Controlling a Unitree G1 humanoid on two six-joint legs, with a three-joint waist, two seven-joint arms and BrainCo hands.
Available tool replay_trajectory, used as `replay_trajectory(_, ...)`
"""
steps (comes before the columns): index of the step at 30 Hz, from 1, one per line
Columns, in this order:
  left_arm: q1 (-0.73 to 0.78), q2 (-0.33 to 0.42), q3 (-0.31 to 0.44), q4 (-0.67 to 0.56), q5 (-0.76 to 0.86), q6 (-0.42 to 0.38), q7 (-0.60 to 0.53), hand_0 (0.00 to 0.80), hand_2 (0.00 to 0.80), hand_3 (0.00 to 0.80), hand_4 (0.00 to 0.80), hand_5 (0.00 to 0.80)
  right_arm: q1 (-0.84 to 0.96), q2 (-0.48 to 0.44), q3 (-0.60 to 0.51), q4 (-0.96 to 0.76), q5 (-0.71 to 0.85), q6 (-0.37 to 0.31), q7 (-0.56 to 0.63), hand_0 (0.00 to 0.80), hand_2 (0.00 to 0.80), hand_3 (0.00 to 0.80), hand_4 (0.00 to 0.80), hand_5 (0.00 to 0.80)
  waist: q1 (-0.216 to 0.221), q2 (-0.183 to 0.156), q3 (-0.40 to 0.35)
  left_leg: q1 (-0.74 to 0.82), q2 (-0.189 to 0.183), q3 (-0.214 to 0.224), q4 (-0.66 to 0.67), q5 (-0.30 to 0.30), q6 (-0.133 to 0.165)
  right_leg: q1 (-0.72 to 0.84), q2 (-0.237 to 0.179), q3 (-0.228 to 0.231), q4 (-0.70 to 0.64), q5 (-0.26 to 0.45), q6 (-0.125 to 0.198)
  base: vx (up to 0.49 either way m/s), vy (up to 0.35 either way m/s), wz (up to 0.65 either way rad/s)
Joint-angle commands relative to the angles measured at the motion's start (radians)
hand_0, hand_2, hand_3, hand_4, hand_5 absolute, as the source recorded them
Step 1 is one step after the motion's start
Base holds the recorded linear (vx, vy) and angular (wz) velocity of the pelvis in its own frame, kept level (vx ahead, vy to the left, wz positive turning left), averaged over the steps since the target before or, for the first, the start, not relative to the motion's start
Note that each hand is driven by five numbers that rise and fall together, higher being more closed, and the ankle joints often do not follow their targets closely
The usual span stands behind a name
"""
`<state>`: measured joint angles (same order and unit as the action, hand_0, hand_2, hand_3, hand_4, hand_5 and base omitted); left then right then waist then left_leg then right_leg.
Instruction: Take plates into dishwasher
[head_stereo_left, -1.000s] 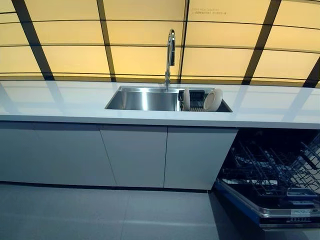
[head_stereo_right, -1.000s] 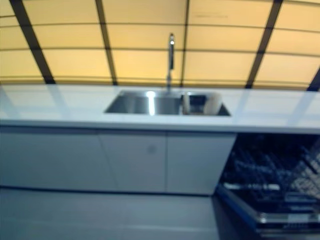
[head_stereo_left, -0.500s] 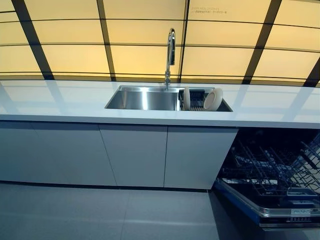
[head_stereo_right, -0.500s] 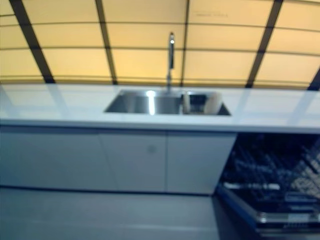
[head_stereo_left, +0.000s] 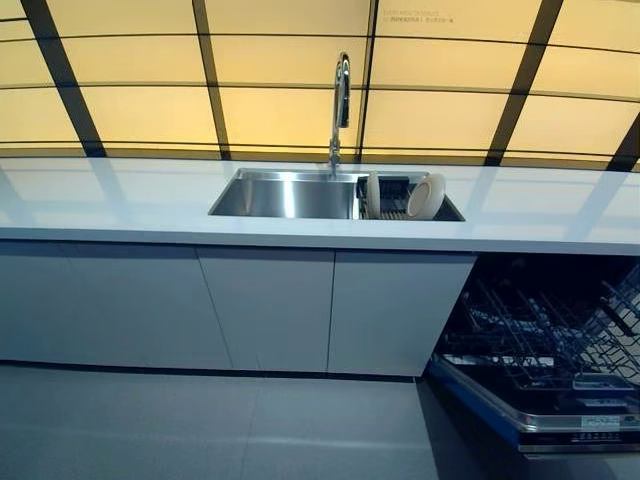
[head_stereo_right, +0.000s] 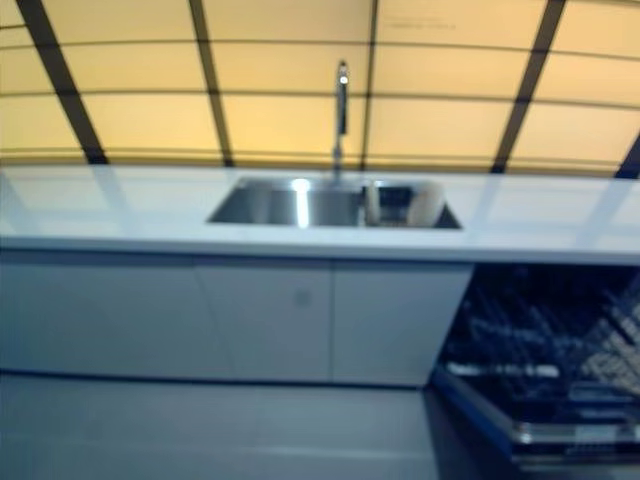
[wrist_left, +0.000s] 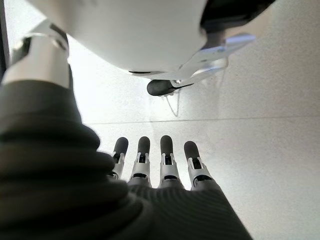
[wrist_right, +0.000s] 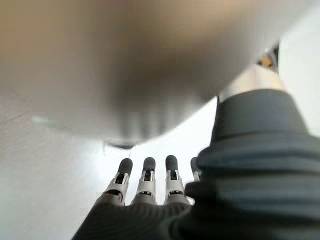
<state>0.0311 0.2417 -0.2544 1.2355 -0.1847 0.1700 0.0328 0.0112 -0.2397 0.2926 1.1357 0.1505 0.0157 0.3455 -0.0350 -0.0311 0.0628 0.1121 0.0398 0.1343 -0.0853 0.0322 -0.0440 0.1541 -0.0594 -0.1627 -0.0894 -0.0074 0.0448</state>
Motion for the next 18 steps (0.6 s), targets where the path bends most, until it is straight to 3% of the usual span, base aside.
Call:
replay_trajectory(1, -0.064, 0.01, -0.009, 0.033, 0.045, 0.004, -0.018, 0.0, 0.0, 0.0, 0.0, 0.0, -0.077, -0.067, 0.048, -0.143, 0.079, -0.085, 0.174, 0.0, 0.0, 0.0, 0.0, 0.0, 0.031, -0.02, 0.008, 0.033, -0.031, -0.019, 0.028, -0.055, 0.028, -0.03, -0.011, 0.019, 0.023, 0.051, 0.041, -0.002, -0.128, 0.01)
replay_trajectory(5, -0.03, 0.042, 0.006, 0.015, 0.066, -0.009, -0.029, 0.0, 0.0, 0.0, 0.0, 0.0, -0.065, -0.166, 0.023, -0.488, 0.192, -0.089, 0.266, 0.0, 0.0, 0.0, 0.0, 0.0, 0.024, -0.035, 0.007, 0.033, -0.028, -0.015, 0.024, -0.055, 0.028, -0.033, -0.008, 0.015, 0.023, 0.051, 0.042, 0.012, -0.073, 0.02)
replay_trajectory(7, -0.006, 0.056, 0.022, 0.01, 0.062, -0.02, -0.031, 0.0, 0.0, 0.0, 0.0, 0.0, -0.056, -0.245, -0.007, -0.716, 0.261, -0.127, 0.312, 0.0, 0.0, 0.0, 0.0, 0.0, 0.009, -0.041, 0.003, 0.035, -0.023, -0.005, 0.021, -0.056, 0.026, -0.037, -0.003, 0.019, 0.027, 0.045, 0.043, 0.016, -0.065, 0.0)
replay_trajectory(9, 0.005, 0.063, 0.039, 0.016, 0.059, -0.029, -0.035, 0.0, 0.0, 0.0, 0.0, 0.0, -0.058, -0.298, -0.055, -0.853, 0.306, -0.152, 0.343, 0.0, 0.0, 0.0, 0.0, 0.0, -0.003, -0.043, -0.003, 0.036, -0.017, 0.003, 0.022, -0.057, 0.025, -0.043, 0.003, 0.027, 0.036, 0.037, 0.041, 0.026, -0.067, -0.01)
replay_trajectory(11, 0.018, 0.064, 0.055, 0.027, 0.057, -0.044, -0.037, 0.0, 0.0, 0.0, 0.0, 0.0, -0.093, -0.35, -0.135, -0.985, 0.368, -0.131, 0.38, 0.0, 0.0, 0.0, 0.0, 0.0, -0.01, -0.043, -0.005, 0.039, -0.008, 0.006, 0.033, -0.064, 0.025, -0.046, 0.013, 0.043, 0.051, 0.022, 0.034, 0.053, -0.077, -0.03)
replay_trajectory(15, 0.03, 0.061, 0.077, 0.038, 0.07, -0.063, -0.031, 0.0, 0.0, 0.0, 0.0, 0.0, -0.155, -0.385, -0.216, -1.057, 0.432, -0.13, 0.399, 0.0, 0.0, 0.0, 0.0, 0.0, -0.006, -0.048, -0.008, 0.029, 0.005, 0.003, 0.087, -0.083, 0.02, -0.045, 0.021, 0.05, 0.072, 0.004, 0.018, 0.057, -0.099, -0.02)
replay_trajectory(18, 0.021, 0.061, 0.098, 0.044, 0.077, -0.067, -0.019, 0.0, 0.0, 0.0, 0.0, 0.0, -0.224, -0.402, -0.249, -1.064, 0.498, -0.137, 0.371, 0.0, 0.0, 0.0, 0.0, 0.0, 0.002, -0.068, -0.001, -0.015, 0.021, -0.011, 0.244, -0.109, 0.008, -0.046, 0.018, 0.051, 0.093, -0.005, -0.007, 0.046, -0.135, 0.01)
